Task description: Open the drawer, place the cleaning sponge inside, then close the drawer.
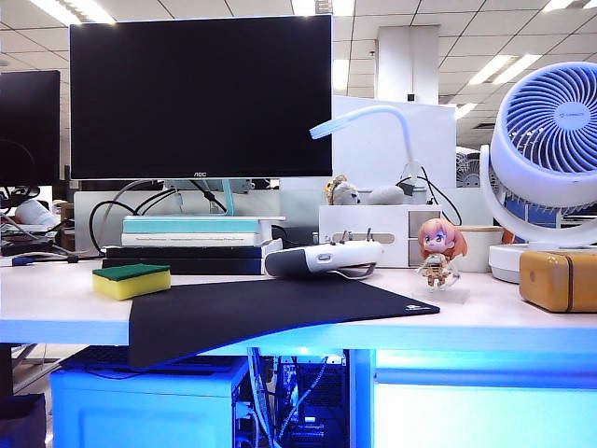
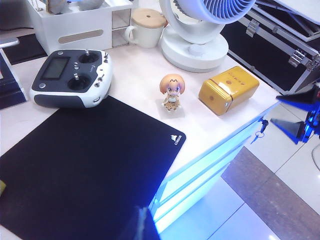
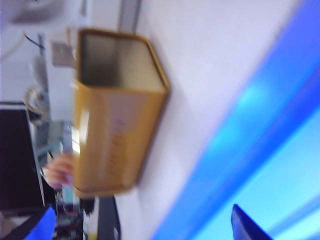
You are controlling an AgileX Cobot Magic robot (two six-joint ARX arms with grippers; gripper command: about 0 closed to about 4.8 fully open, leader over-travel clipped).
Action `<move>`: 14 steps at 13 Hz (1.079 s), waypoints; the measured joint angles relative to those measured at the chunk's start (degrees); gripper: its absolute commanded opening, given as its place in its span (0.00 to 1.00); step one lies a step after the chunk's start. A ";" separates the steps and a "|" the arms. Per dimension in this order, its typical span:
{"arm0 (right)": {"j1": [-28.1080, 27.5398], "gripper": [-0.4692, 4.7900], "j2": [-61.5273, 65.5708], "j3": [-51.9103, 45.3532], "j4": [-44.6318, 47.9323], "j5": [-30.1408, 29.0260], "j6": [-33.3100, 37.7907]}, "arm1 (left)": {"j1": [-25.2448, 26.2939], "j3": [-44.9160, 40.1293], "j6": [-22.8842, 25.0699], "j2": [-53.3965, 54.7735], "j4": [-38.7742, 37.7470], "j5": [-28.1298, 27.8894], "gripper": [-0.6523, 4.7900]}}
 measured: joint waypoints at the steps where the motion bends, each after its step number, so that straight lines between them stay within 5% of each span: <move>1: 0.00 1.00 2.29 0.00 0.02 -0.46 -0.94 | 0.02 0.00 0.00 0.02 0.00 0.00 0.11; 7: -0.28 1.00 15.15 2.03 12.02 -1.16 -2.21 | 0.02 0.00 0.00 0.02 0.00 0.00 0.11; 14: -0.33 1.00 16.87 8.61 12.00 -3.85 -2.43 | 0.00 0.00 0.00 0.02 -1.73 1.07 0.11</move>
